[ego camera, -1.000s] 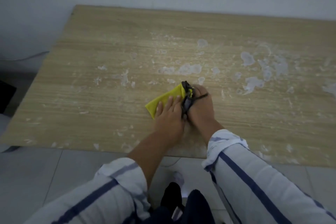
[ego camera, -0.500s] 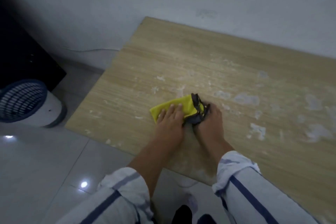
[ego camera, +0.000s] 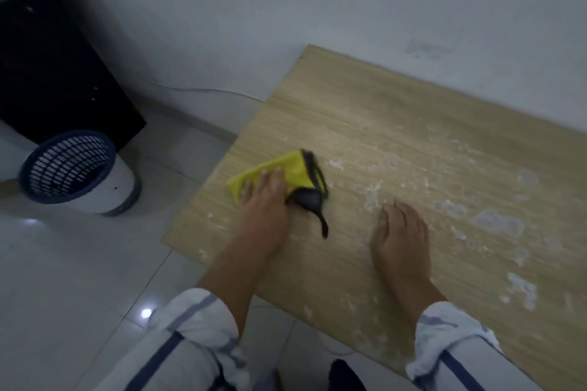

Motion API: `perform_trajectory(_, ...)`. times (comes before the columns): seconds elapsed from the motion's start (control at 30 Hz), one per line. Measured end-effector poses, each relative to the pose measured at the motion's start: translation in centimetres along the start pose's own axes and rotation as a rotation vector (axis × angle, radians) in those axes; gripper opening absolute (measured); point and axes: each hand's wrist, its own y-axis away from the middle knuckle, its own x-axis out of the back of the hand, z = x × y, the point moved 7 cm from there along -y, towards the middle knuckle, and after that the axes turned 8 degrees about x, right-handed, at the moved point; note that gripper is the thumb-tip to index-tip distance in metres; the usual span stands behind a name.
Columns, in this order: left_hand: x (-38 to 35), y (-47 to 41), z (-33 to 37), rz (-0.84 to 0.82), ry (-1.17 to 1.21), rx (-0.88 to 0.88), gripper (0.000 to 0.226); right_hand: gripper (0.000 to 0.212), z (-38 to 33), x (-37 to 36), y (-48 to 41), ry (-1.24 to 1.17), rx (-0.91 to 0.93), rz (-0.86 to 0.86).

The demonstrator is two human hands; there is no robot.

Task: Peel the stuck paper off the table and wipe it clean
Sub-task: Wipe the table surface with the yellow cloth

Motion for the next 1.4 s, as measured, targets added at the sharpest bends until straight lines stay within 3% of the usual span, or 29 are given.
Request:
perform_trajectory(0.1,4.2,-3.7,-6.9,0.149,0.104,0.507,0.051,0.044,-0.1,0.1,0.0,0.011,-0.008,0.013)
perform_trajectory(0.13,5.0,-4.1,-7.4,0.171,0.138,0.608,0.05,0.044,-0.1,0.1,0.0,0.013,-0.01,0.014)
perform_trajectory(0.17,5.0,-4.3,-6.5,0.187,0.151,0.604,0.051,0.044,-0.2,0.2,-0.1,0.013,-0.011,0.014)
perform_trajectory(0.2,4.7,-4.1,-4.0,0.185,0.162,0.484,0.05,0.043,-0.2,0.2,-0.1,0.008,-0.012,0.011)
perform_trajectory(0.3,-0.7,0.5,5.9,0.04,0.103,-0.226,0.049,0.043,0.1,0.0,-0.1,-0.001,-0.013,-0.01)
perform_trajectory(0.33,-2.6,2.4,7.2,-0.082,0.036,-0.367,0.057,0.045,0.1,0.0,-0.1,-0.003,-0.012,-0.015)
perform_trajectory(0.37,-3.6,2.6,7.0,-0.154,-0.011,-0.401,0.061,0.047,0.1,0.0,-0.1,-0.006,-0.015,-0.011)
perform_trajectory(0.43,-2.8,-0.3,3.4,-0.12,-0.044,-0.224,0.063,0.051,0.0,0.2,-0.1,-0.008,-0.023,0.001)
perform_trajectory(0.53,1.4,-5.3,-3.5,0.068,0.016,0.296,0.054,0.046,-0.2,0.2,-0.1,0.007,-0.021,-0.009)
perform_trajectory(0.6,2.4,-6.7,-3.8,0.077,0.106,0.49,0.053,0.045,-0.2,0.2,-0.1,0.001,-0.018,-0.007)
perform_trajectory(0.67,1.7,-6.4,1.5,0.126,0.176,0.318,0.052,0.042,0.0,0.2,-0.1,-0.021,-0.03,0.001)
perform_trajectory(0.73,-1.6,-3.7,9.4,0.06,0.075,-0.117,0.055,0.038,0.2,0.3,-0.1,-0.033,-0.037,0.016)
perform_trajectory(0.77,-3.9,-1.8,12.2,-0.087,0.036,-0.289,0.056,0.037,0.4,0.2,-0.2,-0.038,-0.032,0.015)
perform_trajectory(0.83,-6.7,-0.8,13.7,-0.287,-0.054,-0.365,0.054,0.034,0.8,0.0,-0.6,-0.049,-0.006,-0.028)
perform_trajectory(0.93,-5.3,-5.1,9.5,-0.207,-0.087,-0.133,0.056,0.044,1.3,0.0,-2.0,-0.007,0.107,-0.106)
perform_trajectory(1.03,-0.3,-8.7,2.7,0.017,0.052,0.425,0.052,0.052,1.9,1.0,-3.9,-0.009,0.117,-0.137)
perform_trajectory(1.07,0.4,-8.6,2.0,0.07,0.083,0.515,0.049,0.051,2.0,1.3,-4.7,-0.021,0.114,-0.133)
perform_trajectory(1.13,-0.4,-7.8,4.5,0.068,0.122,0.378,0.044,0.045,1.9,1.5,-6.4,-0.035,0.122,-0.12)
perform_trajectory(1.2,-3.4,-5.3,9.4,-0.069,0.089,0.021,0.046,0.044,2.0,1.2,-8.4,-0.057,0.118,-0.134)
perform_trajectory(1.27,-5.9,-2.8,12.0,-0.196,-0.039,-0.219,0.054,0.046,2.2,0.7,-10.3,-0.041,0.097,-0.158)
perform_trajectory(1.4,-5.2,-7.0,9.2,-0.142,-0.112,-0.195,0.058,0.046,2.3,0.0,-12.4,-0.007,0.072,-0.119)
